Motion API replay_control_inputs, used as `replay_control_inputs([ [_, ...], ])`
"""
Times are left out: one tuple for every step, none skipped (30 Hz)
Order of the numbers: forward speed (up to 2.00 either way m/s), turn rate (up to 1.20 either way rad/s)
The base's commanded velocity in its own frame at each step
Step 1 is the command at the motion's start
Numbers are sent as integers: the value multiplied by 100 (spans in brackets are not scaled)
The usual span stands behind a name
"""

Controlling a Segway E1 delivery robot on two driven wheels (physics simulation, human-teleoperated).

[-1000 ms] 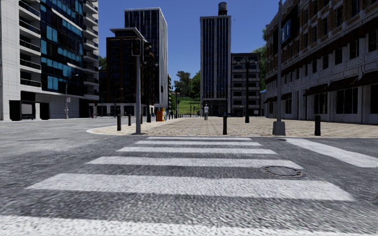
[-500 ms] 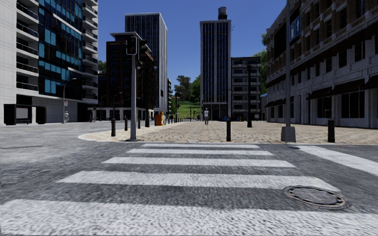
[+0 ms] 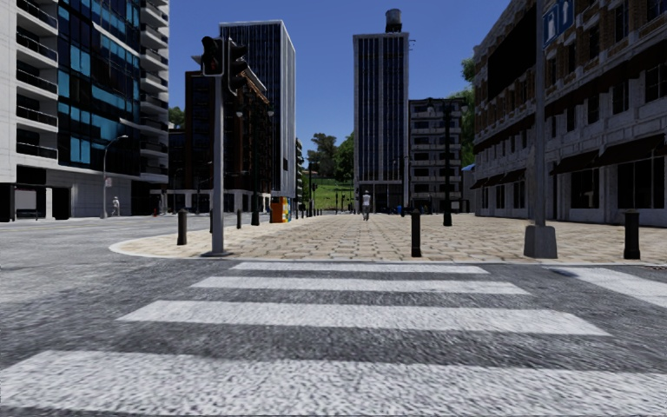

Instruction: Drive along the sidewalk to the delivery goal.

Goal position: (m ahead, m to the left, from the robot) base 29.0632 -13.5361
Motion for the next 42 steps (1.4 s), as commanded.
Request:
replay_control_inputs([
  [200,0],
  [200,0],
  [200,0],
  [200,0],
  [200,0],
  [200,0],
  [200,0],
  [200,0],
  [200,0],
  [200,0],
  [200,0],
  [200,0],
  [200,0],
  [200,0],
  [200,0],
  [200,0],
  [200,0],
  [200,0],
  [200,0],
  [200,0],
  [200,0],
  [200,-3],
  [200,-3],
  [200,-9],
  [200,-11],
  [200,-15],
  [200,-19],
  [200,-24],
  [200,-24],
  [200,-27],
  [200,-27],
  [200,-27],
  [200,-27],
  [200,-27],
  [200,-27],
  [200,-27],
  [200,-27],
  [200,-27],
  [200,-27],
  [200,-27],
  [200,-27],
  [200,-27],
])
